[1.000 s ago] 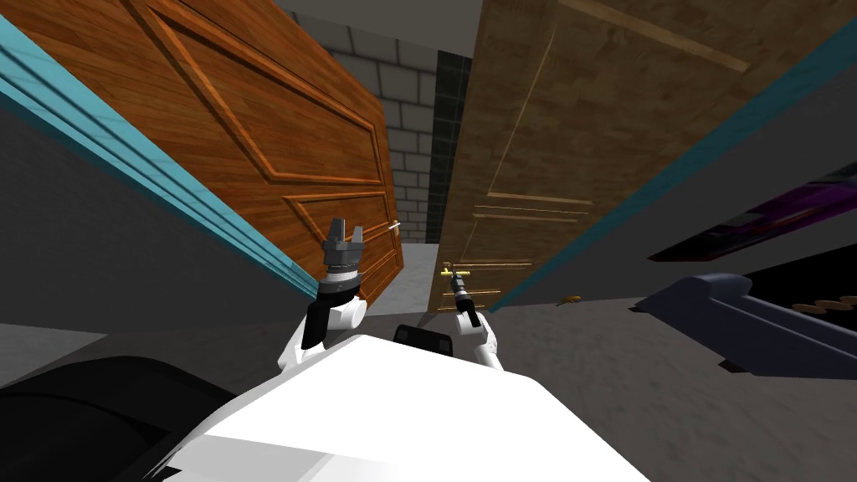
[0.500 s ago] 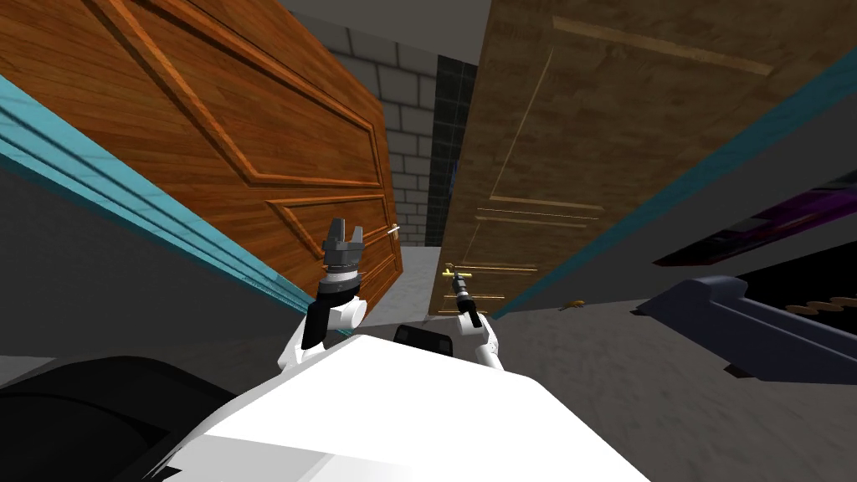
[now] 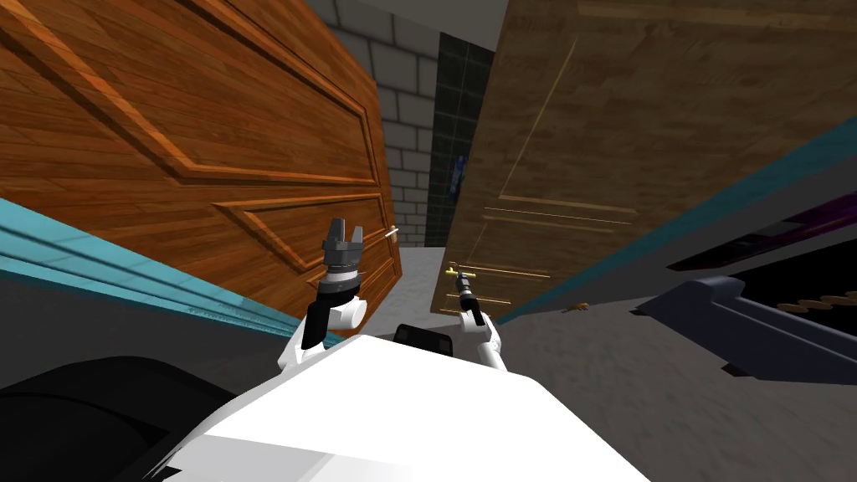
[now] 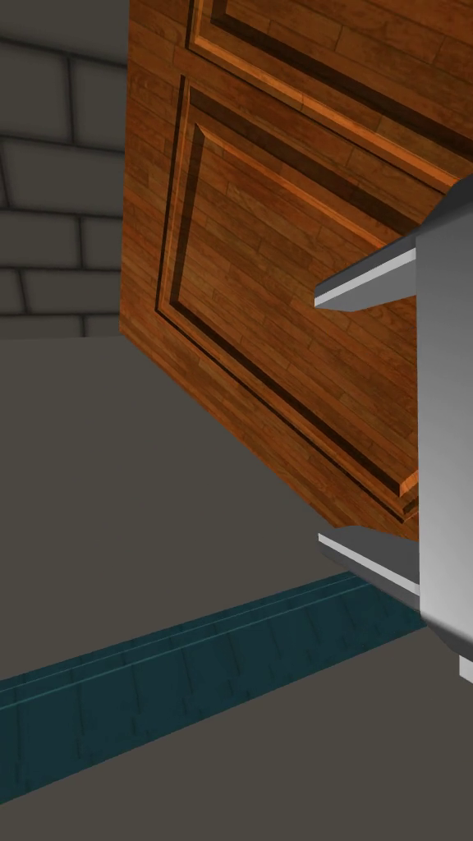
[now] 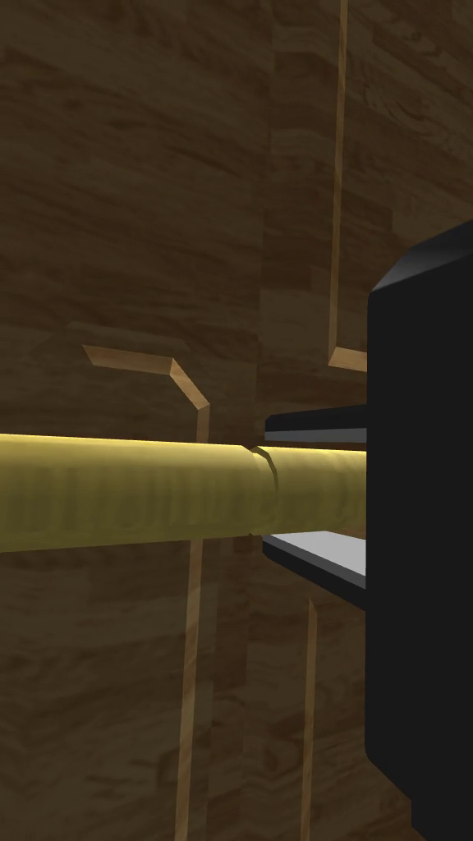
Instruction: Push the door open
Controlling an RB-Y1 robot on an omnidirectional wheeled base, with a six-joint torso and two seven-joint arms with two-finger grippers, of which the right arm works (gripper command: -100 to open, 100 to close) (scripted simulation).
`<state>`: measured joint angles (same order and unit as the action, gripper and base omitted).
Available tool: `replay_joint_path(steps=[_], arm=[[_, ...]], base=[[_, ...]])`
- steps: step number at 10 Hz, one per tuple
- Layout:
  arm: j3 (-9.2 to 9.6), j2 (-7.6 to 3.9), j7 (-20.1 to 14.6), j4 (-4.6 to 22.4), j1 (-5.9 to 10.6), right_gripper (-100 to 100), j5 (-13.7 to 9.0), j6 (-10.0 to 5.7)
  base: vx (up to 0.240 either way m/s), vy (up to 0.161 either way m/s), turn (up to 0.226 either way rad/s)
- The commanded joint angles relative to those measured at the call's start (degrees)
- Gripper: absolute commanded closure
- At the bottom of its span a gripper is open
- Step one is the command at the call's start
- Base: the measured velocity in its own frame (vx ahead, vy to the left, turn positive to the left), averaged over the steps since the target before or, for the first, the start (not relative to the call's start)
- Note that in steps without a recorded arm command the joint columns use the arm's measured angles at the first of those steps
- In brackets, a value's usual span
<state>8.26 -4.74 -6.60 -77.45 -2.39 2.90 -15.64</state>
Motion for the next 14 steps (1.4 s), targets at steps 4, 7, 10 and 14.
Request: replay_joint_path(steps=[4,7,10,14], arm=[[-3.34,0.07,0.83,0.06,0.38,100,-0.21,0.07],[-4.90,0.31,1.20,0.43,0.65,100,-0.35,0.13],[-6.46,0.60,1.56,0.80,0.92,100,-0.49,0.18],[-8.47,1.06,2.03,1.27,1.26,100,-0.67,0.26]], base=[[0.107,0.081,-0.057],[0.093,0.080,-0.052],[0.088,0.075,-0.053],[0.097,0.077,-0.052]])
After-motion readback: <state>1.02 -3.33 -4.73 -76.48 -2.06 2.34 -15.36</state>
